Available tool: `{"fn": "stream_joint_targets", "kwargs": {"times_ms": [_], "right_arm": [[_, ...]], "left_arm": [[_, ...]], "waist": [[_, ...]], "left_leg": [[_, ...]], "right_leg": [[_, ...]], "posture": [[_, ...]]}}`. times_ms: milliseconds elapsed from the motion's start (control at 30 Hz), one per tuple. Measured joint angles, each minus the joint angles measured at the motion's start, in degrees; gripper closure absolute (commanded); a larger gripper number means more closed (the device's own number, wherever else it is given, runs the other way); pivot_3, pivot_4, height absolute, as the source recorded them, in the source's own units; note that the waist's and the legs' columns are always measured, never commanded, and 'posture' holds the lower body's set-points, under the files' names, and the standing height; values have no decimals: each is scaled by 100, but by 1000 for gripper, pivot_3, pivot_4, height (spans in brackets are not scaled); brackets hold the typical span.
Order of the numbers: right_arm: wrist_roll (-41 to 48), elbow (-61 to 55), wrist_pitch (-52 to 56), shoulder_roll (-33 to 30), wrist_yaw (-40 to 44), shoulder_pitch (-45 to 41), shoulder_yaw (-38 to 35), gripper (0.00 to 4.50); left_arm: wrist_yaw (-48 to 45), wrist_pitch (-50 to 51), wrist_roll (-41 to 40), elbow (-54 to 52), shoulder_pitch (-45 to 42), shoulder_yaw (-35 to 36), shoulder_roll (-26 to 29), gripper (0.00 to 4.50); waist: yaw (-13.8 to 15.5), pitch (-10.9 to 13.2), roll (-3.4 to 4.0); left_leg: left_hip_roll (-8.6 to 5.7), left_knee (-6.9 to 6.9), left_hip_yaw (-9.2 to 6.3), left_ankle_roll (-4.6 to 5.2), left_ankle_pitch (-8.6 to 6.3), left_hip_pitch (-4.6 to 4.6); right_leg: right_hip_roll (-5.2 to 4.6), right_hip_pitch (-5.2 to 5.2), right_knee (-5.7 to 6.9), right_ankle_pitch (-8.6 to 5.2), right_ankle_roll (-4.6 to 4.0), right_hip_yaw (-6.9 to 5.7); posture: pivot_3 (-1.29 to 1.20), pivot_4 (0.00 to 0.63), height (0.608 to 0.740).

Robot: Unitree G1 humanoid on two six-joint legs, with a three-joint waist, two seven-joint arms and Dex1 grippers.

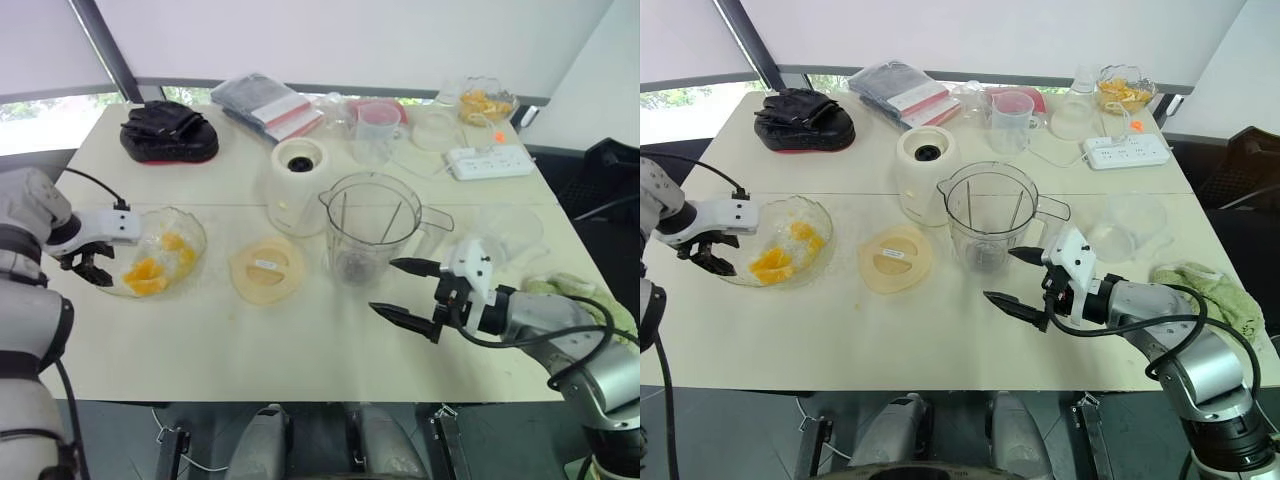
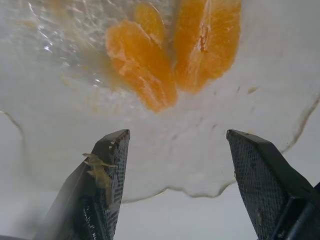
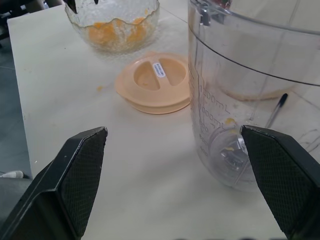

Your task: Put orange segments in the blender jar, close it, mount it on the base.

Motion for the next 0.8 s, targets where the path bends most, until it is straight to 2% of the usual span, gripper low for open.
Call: {"fn": "stream_joint_targets", "kwargs": {"times_ms": [500, 800], "right_arm": [[-132, 81, -51, 17, 87, -36, 103, 23], [-197, 80, -91, 47, 84, 28, 119, 23]], "left_arm": [[1182, 1261, -117, -2, 164, 482, -620, 1286], [1259, 1557, -134, -3, 235, 595, -721, 1286]], "waist": [[4, -3, -5], [6, -4, -7]], "left_leg": [[-2, 3, 1, -4, 2, 0], [-2, 3, 2, -12, 7, 0]], "right_leg": [[-2, -3, 8, 0, 0, 0], [-2, -5, 10, 0, 0, 0]], "posture": [[0, 150, 740], [0, 150, 740]]}}
